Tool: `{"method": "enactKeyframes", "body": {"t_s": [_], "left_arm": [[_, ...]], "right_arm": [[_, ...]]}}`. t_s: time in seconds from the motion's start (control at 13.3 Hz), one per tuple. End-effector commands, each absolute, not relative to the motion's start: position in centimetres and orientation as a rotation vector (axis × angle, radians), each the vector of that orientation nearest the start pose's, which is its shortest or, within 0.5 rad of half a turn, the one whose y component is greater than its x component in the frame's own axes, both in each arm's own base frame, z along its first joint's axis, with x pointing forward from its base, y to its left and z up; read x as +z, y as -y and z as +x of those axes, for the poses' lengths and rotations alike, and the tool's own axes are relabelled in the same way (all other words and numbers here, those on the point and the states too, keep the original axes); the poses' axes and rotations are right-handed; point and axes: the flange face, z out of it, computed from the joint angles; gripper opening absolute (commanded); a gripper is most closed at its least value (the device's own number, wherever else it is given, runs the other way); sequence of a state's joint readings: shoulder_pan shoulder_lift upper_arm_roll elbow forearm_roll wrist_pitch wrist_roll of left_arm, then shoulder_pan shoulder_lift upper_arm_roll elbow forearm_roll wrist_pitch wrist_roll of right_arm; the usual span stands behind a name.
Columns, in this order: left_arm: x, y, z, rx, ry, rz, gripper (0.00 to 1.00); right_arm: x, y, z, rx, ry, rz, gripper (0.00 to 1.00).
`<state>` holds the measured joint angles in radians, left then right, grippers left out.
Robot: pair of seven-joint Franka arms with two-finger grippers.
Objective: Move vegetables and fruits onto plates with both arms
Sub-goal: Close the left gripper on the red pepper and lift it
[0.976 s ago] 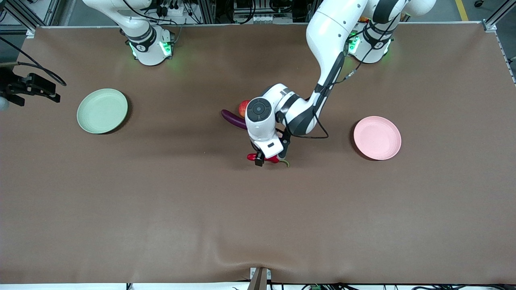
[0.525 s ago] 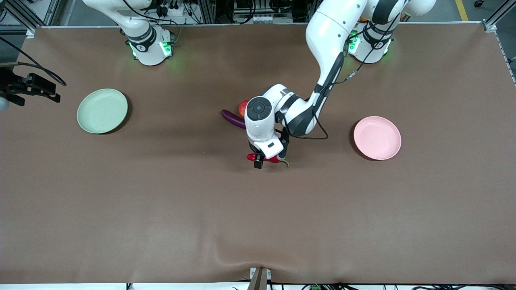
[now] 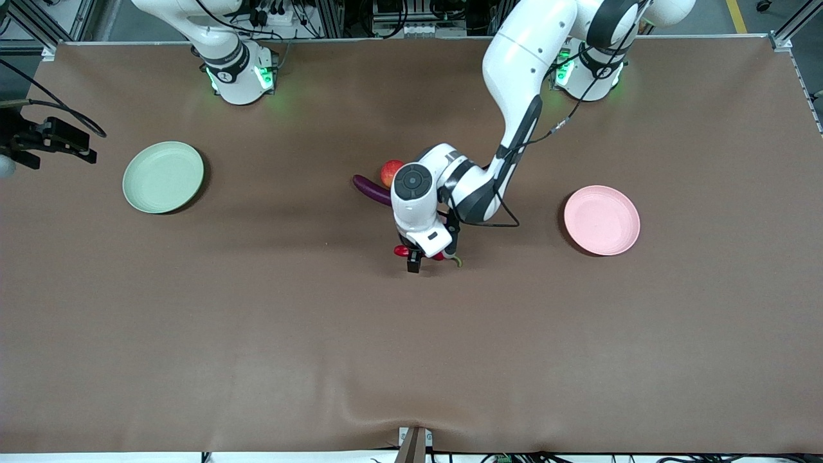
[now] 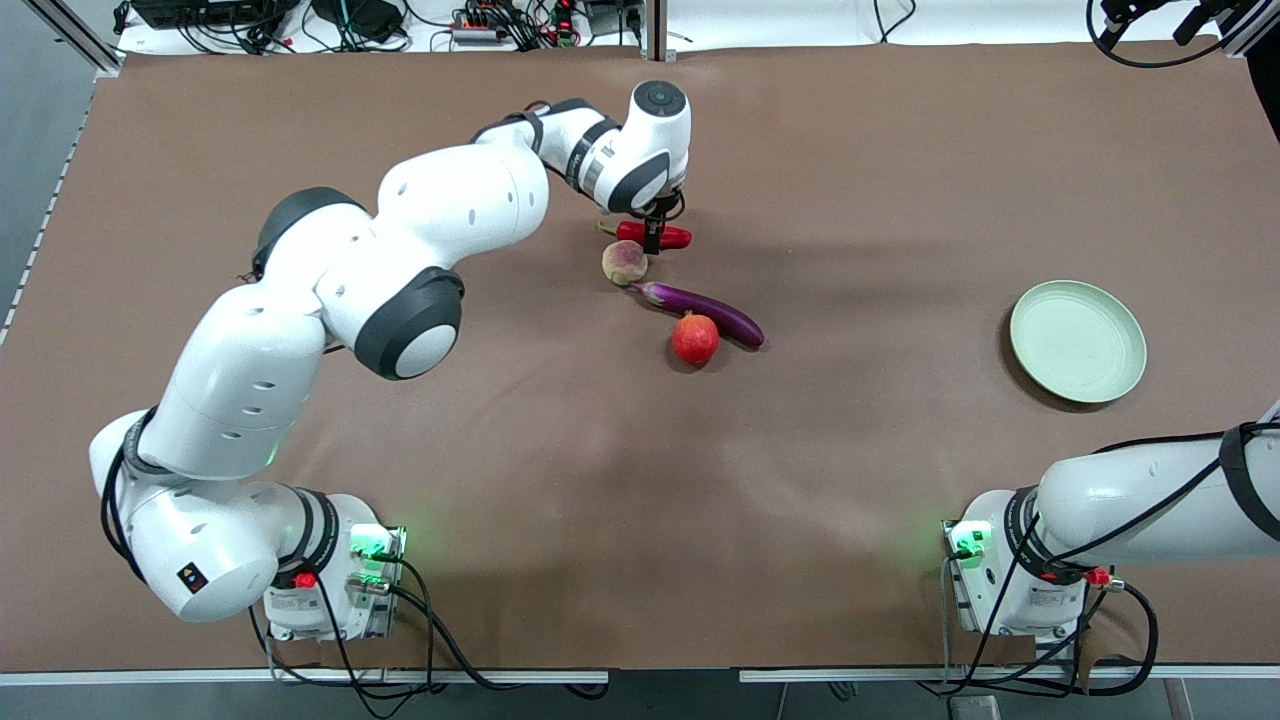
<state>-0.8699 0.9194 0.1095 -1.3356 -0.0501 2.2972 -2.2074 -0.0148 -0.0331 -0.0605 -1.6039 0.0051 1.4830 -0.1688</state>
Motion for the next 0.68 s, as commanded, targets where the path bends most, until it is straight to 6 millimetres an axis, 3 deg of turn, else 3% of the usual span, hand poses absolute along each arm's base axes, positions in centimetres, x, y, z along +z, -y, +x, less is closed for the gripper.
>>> {"method": "enactKeyframes", "body": {"t_s": [0.0,0.15,0.23,0.3,0.38,0.6], "left_arm": [[17.4,53.3,52.8,-0.109,2.123,-2.394,1.00],[17.3,53.3,52.7,-0.111,2.122,-2.392,1.00],[17.5,53.2,52.8,-0.111,2.137,-2.381,0.76],[18.3,53.2,53.0,-0.112,2.152,-2.382,0.08],[18.5,53.1,53.1,-0.115,2.154,-2.374,0.00],[19.1,53.1,53.2,-0.115,2.160,-2.367,0.00]], "right_arm": [[62.0,4.2,53.2,0.143,0.130,-3.103,1.00],[61.5,4.2,53.4,0.164,0.132,-3.100,1.00],[61.4,4.2,53.4,0.169,0.132,-3.099,1.00],[61.4,4.2,53.4,0.169,0.132,-3.099,1.00],[61.4,4.2,53.4,0.169,0.135,-3.099,1.00],[61.4,4.2,53.4,0.168,0.132,-3.099,1.00]]}}
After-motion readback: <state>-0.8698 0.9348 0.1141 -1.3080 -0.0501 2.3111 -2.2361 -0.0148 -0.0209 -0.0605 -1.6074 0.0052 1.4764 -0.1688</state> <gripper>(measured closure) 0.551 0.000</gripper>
